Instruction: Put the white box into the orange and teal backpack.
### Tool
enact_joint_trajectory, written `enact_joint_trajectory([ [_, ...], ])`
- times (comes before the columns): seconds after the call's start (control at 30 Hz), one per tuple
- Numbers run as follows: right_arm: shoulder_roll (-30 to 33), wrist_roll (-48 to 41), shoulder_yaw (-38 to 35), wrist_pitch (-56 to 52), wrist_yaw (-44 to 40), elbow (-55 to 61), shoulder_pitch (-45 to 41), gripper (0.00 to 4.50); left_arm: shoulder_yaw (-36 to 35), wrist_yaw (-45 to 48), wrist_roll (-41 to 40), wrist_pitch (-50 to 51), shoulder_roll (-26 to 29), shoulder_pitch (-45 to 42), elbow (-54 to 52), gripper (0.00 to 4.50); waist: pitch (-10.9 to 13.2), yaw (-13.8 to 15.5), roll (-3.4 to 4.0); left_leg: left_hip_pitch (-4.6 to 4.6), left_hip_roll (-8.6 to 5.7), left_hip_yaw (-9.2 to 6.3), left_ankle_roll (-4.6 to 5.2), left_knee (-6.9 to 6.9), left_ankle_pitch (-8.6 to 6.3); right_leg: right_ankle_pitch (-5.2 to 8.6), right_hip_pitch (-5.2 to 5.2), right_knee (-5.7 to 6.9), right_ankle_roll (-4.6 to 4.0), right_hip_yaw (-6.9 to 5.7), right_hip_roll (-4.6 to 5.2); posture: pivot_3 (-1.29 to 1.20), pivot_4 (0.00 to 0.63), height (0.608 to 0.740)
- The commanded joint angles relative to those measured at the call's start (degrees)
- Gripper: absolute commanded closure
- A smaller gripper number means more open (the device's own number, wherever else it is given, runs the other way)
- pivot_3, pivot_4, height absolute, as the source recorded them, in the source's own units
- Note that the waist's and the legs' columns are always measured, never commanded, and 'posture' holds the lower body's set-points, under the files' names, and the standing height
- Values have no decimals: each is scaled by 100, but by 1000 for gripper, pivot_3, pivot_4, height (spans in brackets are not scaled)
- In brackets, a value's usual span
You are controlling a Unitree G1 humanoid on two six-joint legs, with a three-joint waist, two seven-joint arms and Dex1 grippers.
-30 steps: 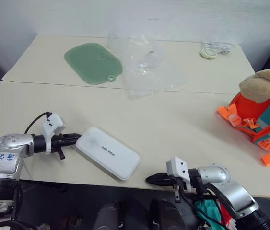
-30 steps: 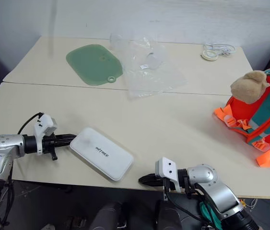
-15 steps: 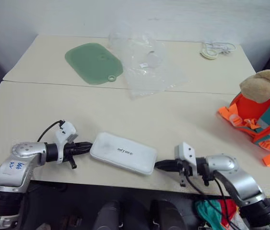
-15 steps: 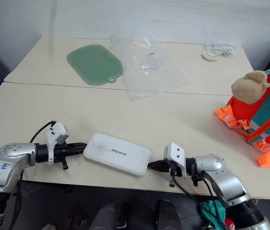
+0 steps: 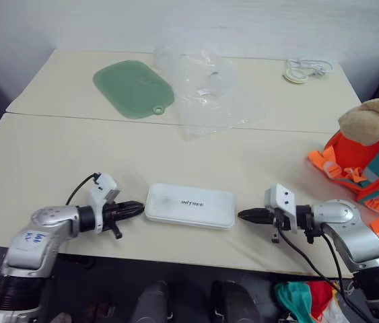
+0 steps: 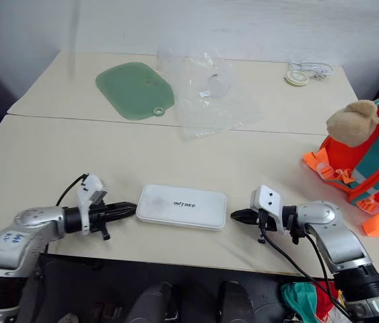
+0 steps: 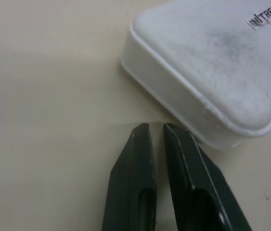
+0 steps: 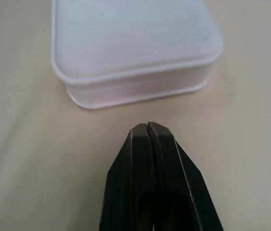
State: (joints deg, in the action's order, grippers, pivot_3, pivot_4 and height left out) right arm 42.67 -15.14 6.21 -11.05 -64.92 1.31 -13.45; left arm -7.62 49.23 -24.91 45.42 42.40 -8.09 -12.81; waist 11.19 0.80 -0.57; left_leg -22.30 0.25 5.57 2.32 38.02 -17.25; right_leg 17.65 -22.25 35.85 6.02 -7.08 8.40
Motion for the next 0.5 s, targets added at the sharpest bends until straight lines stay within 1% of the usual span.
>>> enact_joint_trajectory([
  [0.03,120,117,-206,161,88,-184,-45,4500,-451,96,-423,876,356,60,236,2835,0,-34,0,3,1,0,-1,0,0,1,1,2,-1,0,-1,0,150,740],
  [0.13,70,80,-220,252,48,-247,-70,4500,-779,118,-1022,1920,451,-440,727,1916,0,-71,0,11,2,-3,-2,-1,0,1,11,2,-1,-1,0,0,150,740],
  [0.2,59,60,-186,329,-40,-282,-92,4500,-822,81,-1328,2836,456,-991,1218,1295,0,-69,0,11,1,-8,-2,0,0,1,13,4,-1,-4,1,0,150,740],
  [0.27,44,55,-161,368,-94,-300,-114,4500,-569,72,-1462,3672,518,-1511,1643,699,1,-65,-1,9,-3,-11,-1,1,1,1,13,6,-1,-6,1,0,150,740],
  [0.3,32,57,-156,374,-102,-304,-120,4500,-494,64,-1540,4117,463,-1770,1867,394,1,-65,-1,9,-4,-12,-1,1,1,0,15,7,-1,-9,0,0,150,740],
  [0.37,9,65,-132,391,-124,-307,-135,4500,-345,-24,-1573,4601,280,-2217,2220,394,0,-69,-1,10,-7,-15,0,1,1,0,21,13,0,-14,-6,0,150,740],
  [0.43,-35,85,-89,394,-119,-293,-148,4500,-352,-285,-1543,4698,-47,-2607,2675,394,0,-79,-1,11,-10,-13,1,1,2,-1,24,16,2,-13,-9,0,150,740],
  [0.5,-85,99,-40,377,-111,-258,-157,4500,-150,-308,-1700,4708,-144,-2810,2931,394,0,-75,-1,11,-9,-15,2,3,2,-1,29,14,2,-15,-25,0,150,740],
])
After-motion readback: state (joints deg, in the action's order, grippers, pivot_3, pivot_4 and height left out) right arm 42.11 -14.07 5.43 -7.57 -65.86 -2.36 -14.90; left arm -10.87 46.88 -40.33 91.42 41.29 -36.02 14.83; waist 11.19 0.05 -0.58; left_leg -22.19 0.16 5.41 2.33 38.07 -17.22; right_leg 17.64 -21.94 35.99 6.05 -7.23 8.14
